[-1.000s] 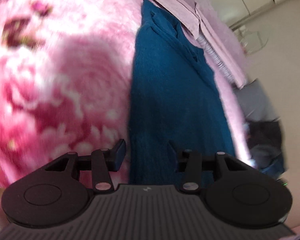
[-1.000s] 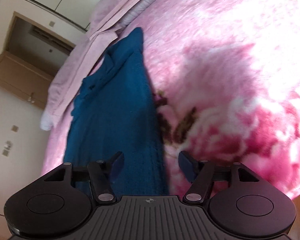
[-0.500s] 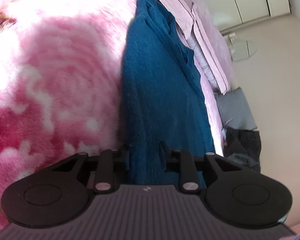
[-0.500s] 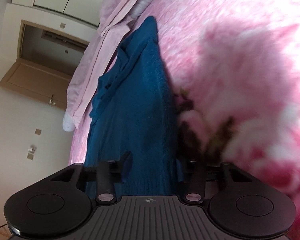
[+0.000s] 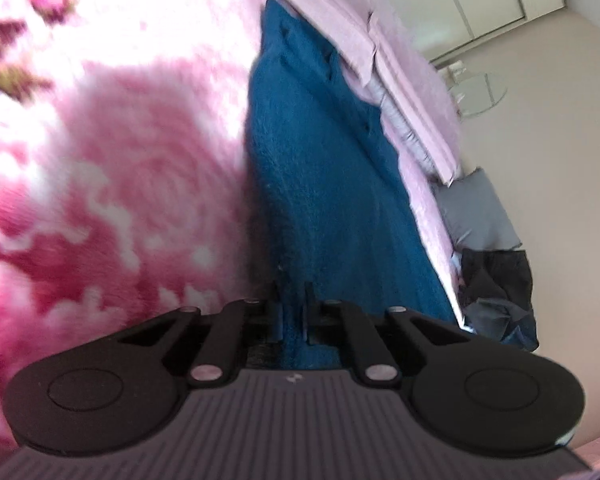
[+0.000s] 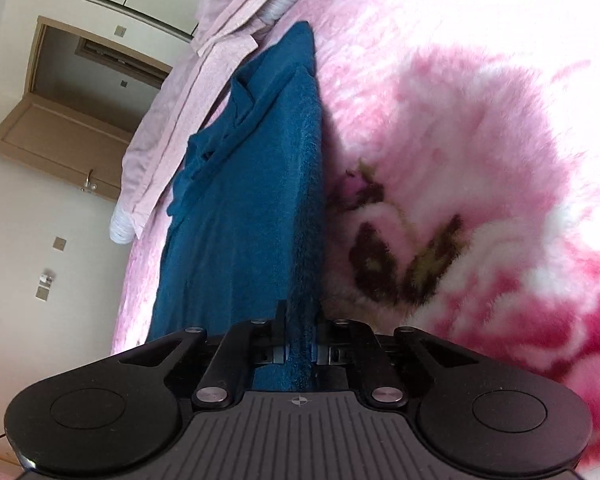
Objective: Fold clothes
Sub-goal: 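Lift the hem with both grippers and fold it toward the collar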
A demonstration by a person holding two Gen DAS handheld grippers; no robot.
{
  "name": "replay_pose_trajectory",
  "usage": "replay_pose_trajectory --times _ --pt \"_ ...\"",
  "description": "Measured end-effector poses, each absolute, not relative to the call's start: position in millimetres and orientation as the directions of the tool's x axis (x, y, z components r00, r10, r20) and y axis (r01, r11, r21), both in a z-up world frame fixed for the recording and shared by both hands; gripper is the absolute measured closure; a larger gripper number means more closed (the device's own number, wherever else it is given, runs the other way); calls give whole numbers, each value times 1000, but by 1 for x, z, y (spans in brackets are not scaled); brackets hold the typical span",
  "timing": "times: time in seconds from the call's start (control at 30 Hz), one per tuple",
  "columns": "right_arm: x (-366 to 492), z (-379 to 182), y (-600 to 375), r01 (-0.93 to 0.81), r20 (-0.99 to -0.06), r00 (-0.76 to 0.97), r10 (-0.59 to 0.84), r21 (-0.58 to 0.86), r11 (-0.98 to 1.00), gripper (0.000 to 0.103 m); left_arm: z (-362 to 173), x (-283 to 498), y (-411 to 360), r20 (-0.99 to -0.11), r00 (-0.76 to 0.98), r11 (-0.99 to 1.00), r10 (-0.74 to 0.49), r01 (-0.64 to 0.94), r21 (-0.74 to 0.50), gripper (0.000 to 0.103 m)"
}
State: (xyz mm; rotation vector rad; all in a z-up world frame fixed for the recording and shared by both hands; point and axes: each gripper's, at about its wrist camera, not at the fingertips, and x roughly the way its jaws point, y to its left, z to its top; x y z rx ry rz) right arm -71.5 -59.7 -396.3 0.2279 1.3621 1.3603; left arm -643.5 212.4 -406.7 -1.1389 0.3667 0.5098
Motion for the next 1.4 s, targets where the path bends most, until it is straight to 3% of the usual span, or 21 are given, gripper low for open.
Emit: replay_pose_trajectory --times 0.33,0.67,0.8,1.0,1.23,1.33,1.4 --pt "-110 -365 -107 -559 -502 -352 790 790 252 97 -370 -688 164 -479 836 385 266 -548 -743 98" --pt "-178 -345 -221 -507 -468 -381 798 827 243 97 -354 -784 45 -475 840 334 262 -541 -772 98" --pt "-202 -352 -250 -471 -487 -407 773 837 280 97 -357 -797 30 -494 834 294 245 -549 -782 98" --pt "-189 -332 -227 -485 -453 -411 791 843 231 97 -333 -785 66 -408 876 343 258 -478 -809 98" --pt "-137 -274 -129 -565 -368 -376 850 818 104 97 -298 -713 191 -333 901 429 277 -427 -796 98" --pt "-107 -271 -60 -551 -349 -341 873 827 116 97 -307 -664 261 -338 892 378 301 -437 -816 97" --pt "-84 -290 -9 -499 -387 -295 874 842 204 97 -325 -632 303 -371 872 323 319 -468 -823 96"
